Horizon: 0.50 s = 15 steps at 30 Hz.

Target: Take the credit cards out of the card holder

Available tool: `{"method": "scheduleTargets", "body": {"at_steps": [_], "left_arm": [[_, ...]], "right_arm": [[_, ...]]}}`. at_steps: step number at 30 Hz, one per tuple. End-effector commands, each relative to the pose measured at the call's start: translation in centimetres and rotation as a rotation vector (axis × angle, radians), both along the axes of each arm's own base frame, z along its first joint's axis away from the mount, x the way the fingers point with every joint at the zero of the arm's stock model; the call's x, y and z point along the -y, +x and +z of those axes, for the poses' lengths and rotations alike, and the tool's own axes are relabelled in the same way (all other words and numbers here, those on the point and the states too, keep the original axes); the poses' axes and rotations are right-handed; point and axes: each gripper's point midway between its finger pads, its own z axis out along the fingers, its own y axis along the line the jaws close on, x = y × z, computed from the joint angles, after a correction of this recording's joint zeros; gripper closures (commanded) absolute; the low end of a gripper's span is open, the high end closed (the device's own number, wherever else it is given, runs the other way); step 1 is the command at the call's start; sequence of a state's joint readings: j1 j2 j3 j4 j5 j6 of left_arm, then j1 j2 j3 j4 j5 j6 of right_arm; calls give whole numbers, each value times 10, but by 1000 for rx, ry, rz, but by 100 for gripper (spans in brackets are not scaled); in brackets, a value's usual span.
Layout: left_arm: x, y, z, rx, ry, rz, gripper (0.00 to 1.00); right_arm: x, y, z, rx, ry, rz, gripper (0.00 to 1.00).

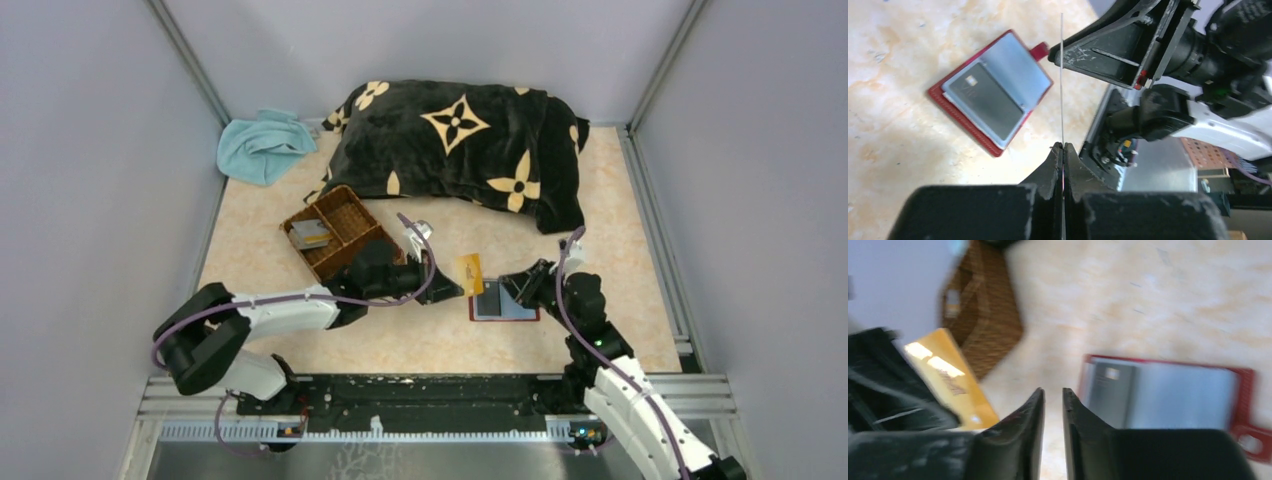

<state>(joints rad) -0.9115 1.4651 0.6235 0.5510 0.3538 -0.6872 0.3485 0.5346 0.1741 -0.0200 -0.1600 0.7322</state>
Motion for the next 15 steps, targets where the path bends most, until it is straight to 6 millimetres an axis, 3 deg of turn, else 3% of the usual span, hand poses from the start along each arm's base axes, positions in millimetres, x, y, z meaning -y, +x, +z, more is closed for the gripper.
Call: {"method": "scheduleTargets", "body": {"at_steps": [1,3,5,9,15], "left_arm": [[-4,-18,64,116,-225,-73,100],[-6,-23,84,133,-296,-88,100],[-7,-26,96,145,-339,-94,100],[-6,-28,112,165,-399,-103,100],[-6,-22,113,170,-412,-69,100]], "right_arm": [[-40,-25,79,285,165,287,70],[-49,-39,99,331,230,366,59],[-53,-49,116,377,276,418,54],[-57,-59,134,423,292,475,53],[-54,-63,151,453,288,463,54]]}}
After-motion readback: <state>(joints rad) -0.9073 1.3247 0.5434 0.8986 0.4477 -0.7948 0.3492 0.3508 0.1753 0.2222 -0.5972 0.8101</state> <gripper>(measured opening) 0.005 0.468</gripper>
